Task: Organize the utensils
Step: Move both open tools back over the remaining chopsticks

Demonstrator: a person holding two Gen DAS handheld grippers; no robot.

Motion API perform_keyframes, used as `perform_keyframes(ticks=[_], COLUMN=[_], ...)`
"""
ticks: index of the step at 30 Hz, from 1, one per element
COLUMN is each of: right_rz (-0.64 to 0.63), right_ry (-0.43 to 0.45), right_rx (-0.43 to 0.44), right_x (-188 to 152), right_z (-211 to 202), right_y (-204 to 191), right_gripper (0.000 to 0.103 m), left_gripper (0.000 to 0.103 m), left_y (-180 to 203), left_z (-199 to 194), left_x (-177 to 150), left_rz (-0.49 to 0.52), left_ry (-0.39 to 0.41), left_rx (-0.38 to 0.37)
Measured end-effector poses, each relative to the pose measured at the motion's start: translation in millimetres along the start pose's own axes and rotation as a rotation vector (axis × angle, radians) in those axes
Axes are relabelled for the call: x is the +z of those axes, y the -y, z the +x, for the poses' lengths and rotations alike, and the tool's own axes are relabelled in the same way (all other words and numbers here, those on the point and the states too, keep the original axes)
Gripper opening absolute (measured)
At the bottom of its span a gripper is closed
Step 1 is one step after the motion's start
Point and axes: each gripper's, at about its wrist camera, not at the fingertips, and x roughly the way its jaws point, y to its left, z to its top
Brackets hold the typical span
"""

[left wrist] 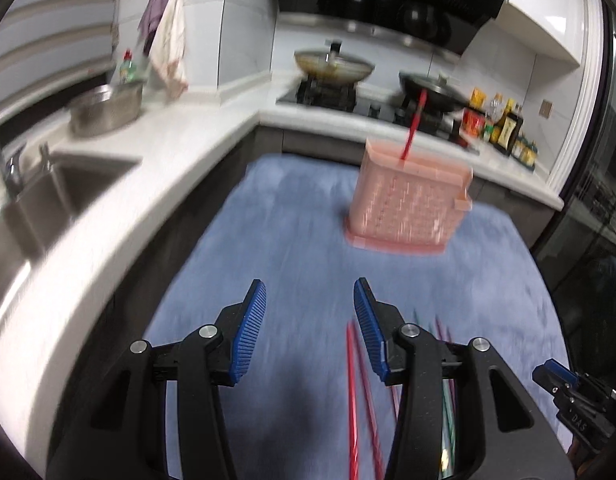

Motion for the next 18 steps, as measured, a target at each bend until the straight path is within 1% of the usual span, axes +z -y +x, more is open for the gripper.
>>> perform_keyframes(ticks=[4, 8, 10, 15, 18], right_rz=[-0.035, -0.069, -0.086, -0.057, -0.058], right_ry=[-0.038, -0.068, -0.091, -0.122, -0.131], right_rx=[-0.038, -0.057, -0.070, -0.065, -0.064], right_x=[-44.0, -76.6, -91.0, -110.3, -115.0], right_z=[-8.4, -11.3, -9.1, -3.6, -0.2], right_y=[-9.3, -17.1, -20.6, -18.7, -21.5], right_gripper=[0.029, 0.029, 0.029, 0.029, 0.029], left_gripper=[0.044, 0.044, 0.044, 0.044, 0.044], left_y=[-5.8, -7.0, -8.4, -7.2, -4.5], left_z=[-4.1, -7.1, -8.0, -8.7, -9.1], left_x=[-44.0, -81.3, -97.5, -128.0, -139.3], left_rz=[0.001, 0.022, 0.016, 0.019, 0.028], left_ry=[-0.078, -0.138, -0.171, -0.229, -0.241], left_rx=[0.012, 0.032, 0.020, 0.011, 0.006])
